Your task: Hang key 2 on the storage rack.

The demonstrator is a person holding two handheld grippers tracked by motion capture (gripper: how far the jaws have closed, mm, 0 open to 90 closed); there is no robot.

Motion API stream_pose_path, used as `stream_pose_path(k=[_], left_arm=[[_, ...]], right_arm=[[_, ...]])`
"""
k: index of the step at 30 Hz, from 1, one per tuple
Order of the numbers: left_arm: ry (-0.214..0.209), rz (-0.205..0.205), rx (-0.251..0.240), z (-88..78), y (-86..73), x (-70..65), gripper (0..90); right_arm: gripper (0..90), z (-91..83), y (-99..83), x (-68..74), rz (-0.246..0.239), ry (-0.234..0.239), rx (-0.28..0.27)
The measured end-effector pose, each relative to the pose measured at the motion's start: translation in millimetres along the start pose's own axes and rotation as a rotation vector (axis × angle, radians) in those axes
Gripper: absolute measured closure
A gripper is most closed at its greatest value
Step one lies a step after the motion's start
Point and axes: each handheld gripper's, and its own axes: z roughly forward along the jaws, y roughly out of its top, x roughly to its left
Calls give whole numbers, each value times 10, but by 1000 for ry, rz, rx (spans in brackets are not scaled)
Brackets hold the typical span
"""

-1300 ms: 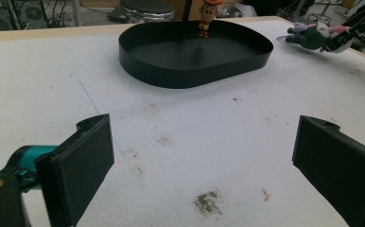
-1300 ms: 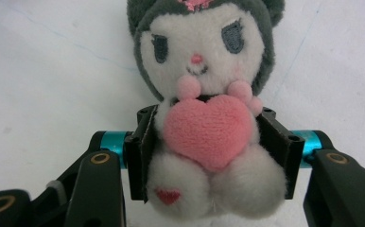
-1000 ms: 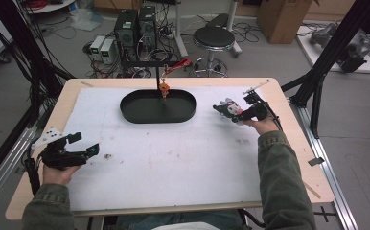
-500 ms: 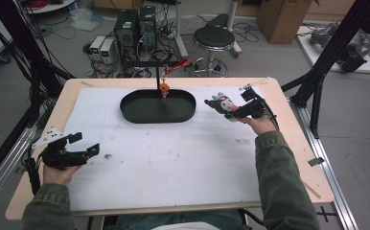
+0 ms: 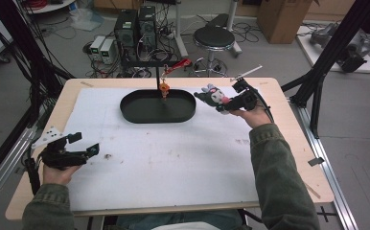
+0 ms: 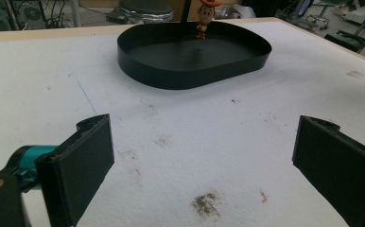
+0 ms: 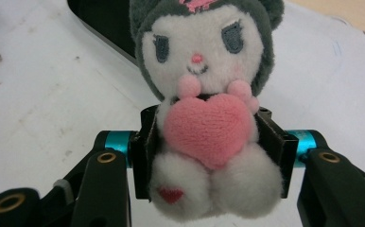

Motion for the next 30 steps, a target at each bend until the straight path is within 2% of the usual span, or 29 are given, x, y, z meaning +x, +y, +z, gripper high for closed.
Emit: stream_pose_path(k=[12,15,26,30], left_arm=[[1,3,4,3,-1,-2,66],[0,3,6,-1,-2,-1,66],[5,-1,4,-7,-1,10,66],[6,-2,2,-6,-2,12,66]], right_arm=[[492,-72,368,253,-42,35,-54],[492,-88,454,288,-40,48,-79],[492,-58,736,373,8,31,-141],[493,-69,830,411,0,25,-161]])
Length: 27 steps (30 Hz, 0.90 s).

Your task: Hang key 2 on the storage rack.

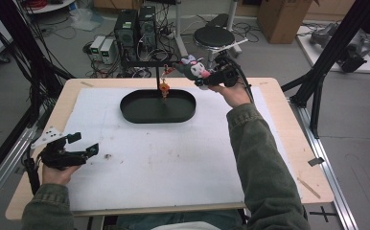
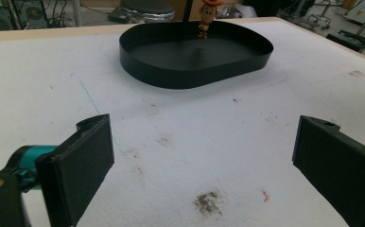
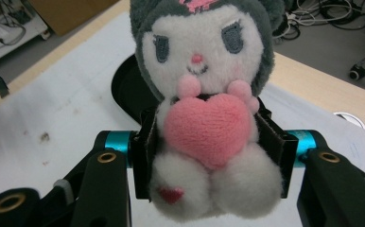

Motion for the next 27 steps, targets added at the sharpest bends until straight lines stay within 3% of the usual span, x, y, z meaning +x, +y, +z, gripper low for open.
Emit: stream_pose_path(k=[7,15,25,27], left_arm=[[4,3,3,-1,0,2,66],[13,13,13,14,-5,-3,66],[16,13,14,10,-4,5,66],[15,13,14,8,-4,5,66]], right_arm=[[493,57,35,-28,10,-41,-3],[492,114,47,-78,13,-45,-43],[492,229,55,-94,36,-44,-58],[491,244,52,-92,33,-61,-53]])
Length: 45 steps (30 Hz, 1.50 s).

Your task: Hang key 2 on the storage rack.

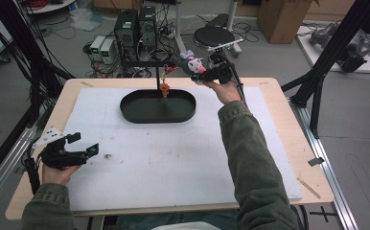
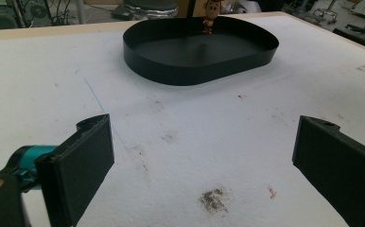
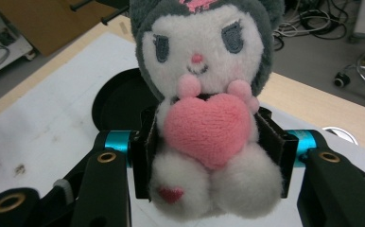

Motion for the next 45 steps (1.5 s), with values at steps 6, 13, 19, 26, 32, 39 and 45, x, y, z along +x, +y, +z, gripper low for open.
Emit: stream_pose_path(k=[6,13,19,26,32,39,45], left_arm=[[-6,-3,2,5,0,6,66],[-5,0,5,-6,-1,13,66],[-7,0,4,-1,-2,6,66],[-4,0,6,-1,-3,7,66],[-6,1,8,-1,-4,8,66],[-9,2,9,-1,-4,8,66],[-8,3,11,3,-6,4,66]], right_arm=[[486,21,-40,-60,42,-62,17],[272,45,-75,-142,122,-76,6],[208,-50,-72,-128,82,-74,-22],[6,14,-81,-44,26,-81,-1],[5,45,-102,20,-36,-99,21],[6,-37,-210,83,-67,-97,-6],[6,-100,-409,34,-46,-102,4]])
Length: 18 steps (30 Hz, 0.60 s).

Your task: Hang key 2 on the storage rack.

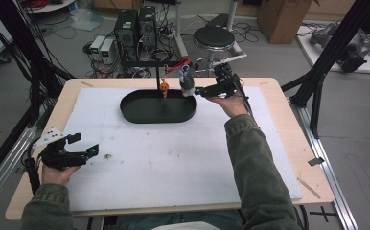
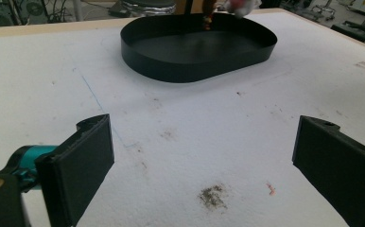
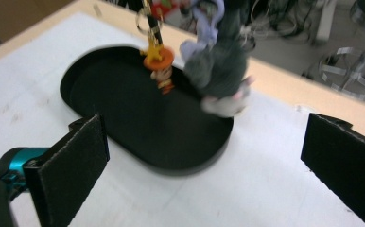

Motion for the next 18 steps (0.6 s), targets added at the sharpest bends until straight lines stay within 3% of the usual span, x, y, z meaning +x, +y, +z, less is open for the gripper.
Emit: stream_pose_path(k=[3,6,10,12,15,18], left_arm=[[5,-3,-3,-7,1,8,66],[7,-4,0,-7,-1,13,66],[4,2,3,-9,0,6,66],[3,1,3,-11,0,4,66],[4,3,4,-10,-1,4,66],[3,2,5,-8,-2,4,66]], right_arm=[[6,-46,-11,21,0,14,-3],[6,-116,-51,81,-21,33,-50],[6,-158,-144,84,-23,31,-26],[6,-189,-190,77,-25,28,-48],[6,-225,-249,42,-6,66,-59],[6,-269,-297,30,-8,63,-57]])
